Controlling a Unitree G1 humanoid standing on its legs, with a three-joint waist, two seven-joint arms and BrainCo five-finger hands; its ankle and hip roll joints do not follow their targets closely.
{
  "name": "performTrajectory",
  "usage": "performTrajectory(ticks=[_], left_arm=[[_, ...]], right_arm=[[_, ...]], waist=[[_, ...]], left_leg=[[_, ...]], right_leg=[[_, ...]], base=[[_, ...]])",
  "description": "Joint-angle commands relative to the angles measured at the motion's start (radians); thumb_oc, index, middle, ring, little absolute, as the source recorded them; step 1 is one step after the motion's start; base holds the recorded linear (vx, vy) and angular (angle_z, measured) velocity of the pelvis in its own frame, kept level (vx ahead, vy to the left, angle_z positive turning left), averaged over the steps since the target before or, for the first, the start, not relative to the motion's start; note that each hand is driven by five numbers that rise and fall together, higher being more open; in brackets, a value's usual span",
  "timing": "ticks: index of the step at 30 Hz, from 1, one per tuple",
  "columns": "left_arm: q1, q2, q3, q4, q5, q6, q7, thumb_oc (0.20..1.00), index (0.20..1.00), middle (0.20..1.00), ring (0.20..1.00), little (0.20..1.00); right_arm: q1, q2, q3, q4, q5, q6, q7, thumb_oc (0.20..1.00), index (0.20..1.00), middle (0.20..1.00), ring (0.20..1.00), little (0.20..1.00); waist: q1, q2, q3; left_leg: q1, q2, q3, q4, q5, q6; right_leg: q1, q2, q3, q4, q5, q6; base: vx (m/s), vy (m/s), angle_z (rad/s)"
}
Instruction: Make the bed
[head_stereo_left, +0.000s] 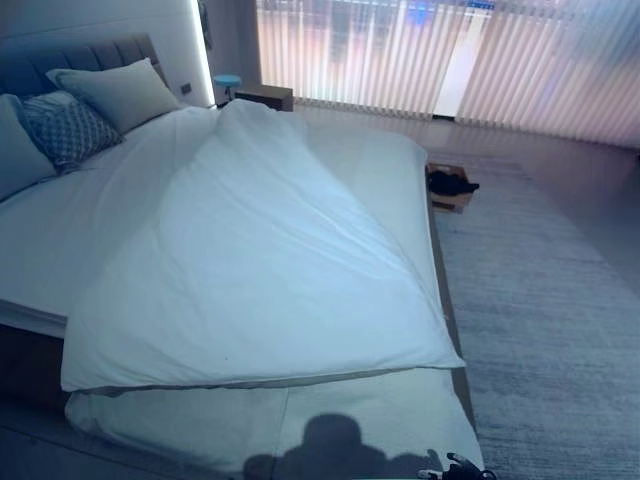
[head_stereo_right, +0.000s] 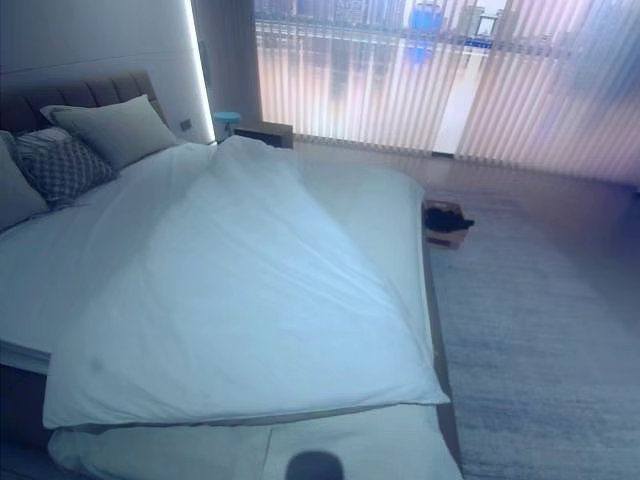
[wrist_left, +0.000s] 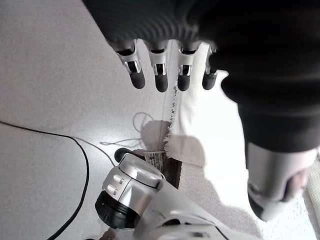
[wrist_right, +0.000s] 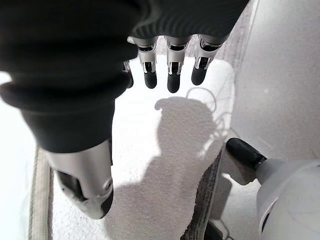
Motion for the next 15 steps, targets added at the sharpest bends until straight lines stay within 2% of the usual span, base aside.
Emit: performTrajectory(ticks=[1, 6, 7, 9, 12, 14, 15], left_arm=[[-0.064, 0.002, -0.012, 0.026, -0.032, -0.022, 0.004, 1.0, 1.0, 1.0, 1.0, 1.0], [-0.075, 0.002, -0.015, 0.039, -0.046, -0.017, -0.007, 1.0, 1.0, 1.0, 1.0, 1.0], [-0.08, 0.0, 0.004, 0.022, -0.106, -0.024, -0.005, 1.0, 1.0, 1.0, 1.0, 1.0], [-0.082, -0.001, 0.014, 0.002, -0.14, -0.03, -0.001, 1.0, 1.0, 1.0, 1.0, 1.0], [-0.071, 0.0, 0.023, -0.104, -0.226, -0.052, -0.005, 1.0, 1.0, 1.0, 1.0, 1.0], [-0.024, 0.014, 0.017, -0.364, -0.346, -0.074, -0.015, 1.0, 1.0, 1.0, 1.0, 1.0], [-0.024, 0.014, 0.017, -0.366, -0.346, -0.073, -0.014, 1.0, 1.0, 1.0, 1.0, 1.0]], right_arm=[[-0.031, -0.017, 0.012, -0.031, 0.017, -0.015, -0.005, 1.0, 1.0, 1.0, 1.0, 1.0], [-0.031, -0.014, 0.025, -0.036, 0.009, -0.016, 0.001, 1.0, 1.0, 1.0, 1.0, 1.0], [-0.032, -0.01, 0.023, -0.056, 0.03, -0.026, 0.0, 1.0, 1.0, 1.0, 1.0, 1.0], [-0.035, -0.006, 0.018, -0.076, 0.055, -0.033, 0.001, 1.0, 1.0, 1.0, 1.0, 1.0], [-0.044, -0.003, 0.017, -0.137, 0.098, -0.052, 0.005, 1.0, 1.0, 1.0, 1.0, 1.0], [-0.05, -0.008, 0.014, -0.255, 0.169, -0.079, 0.004, 1.0, 1.0, 1.0, 1.0, 1.0], [-0.049, -0.008, 0.013, -0.255, 0.169, -0.078, 0.004, 1.0, 1.0, 1.0, 1.0, 1.0]], waist=[[0.027, -0.009, 0.005], [0.022, -0.008, 0.002], [0.024, -0.009, 0.0], [0.023, -0.009, 0.001], [0.023, -0.005, 0.001], [0.027, 0.002, 0.014], [0.026, -0.001, 0.012]], left_leg=[[-0.009, 0.019, -0.048, -0.044, -0.015, 0.014], [-0.007, 0.027, -0.067, -0.052, -0.009, 0.009], [-0.007, 0.03, -0.073, -0.053, -0.007, 0.008], [-0.007, 0.03, -0.077, -0.054, -0.006, 0.007], [-0.006, 0.033, -0.082, -0.058, -0.003, 0.007], [-0.007, 0.036, -0.088, -0.052, -0.004, 0.005], [-0.011, 0.033, -0.089, -0.052, -0.001, 0.006]], right_leg=[[-0.047, -0.066, -0.013, 0.035, 0.041, 0.073], [-0.041, -0.059, -0.026, 0.044, 0.027, 0.07], [-0.04, -0.057, -0.03, 0.047, 0.023, 0.069], [-0.041, -0.056, -0.031, 0.05, 0.022, 0.069], [-0.044, -0.056, -0.032, 0.058, 0.018, 0.068], [-0.045, -0.05, -0.028, 0.07, 0.01, 0.067], [-0.047, -0.053, -0.029, 0.069, 0.012, 0.068]], base=[[0.01, -0.034, 0.1], [0.02, -0.017, 0.1], [0.0, 0.0, 0.0], [0.01, 0.003, 0.02], [0.01, 0.006, 0.03], [0.0, 0.006, 0.06], [-0.06, -0.002, 0.11]])
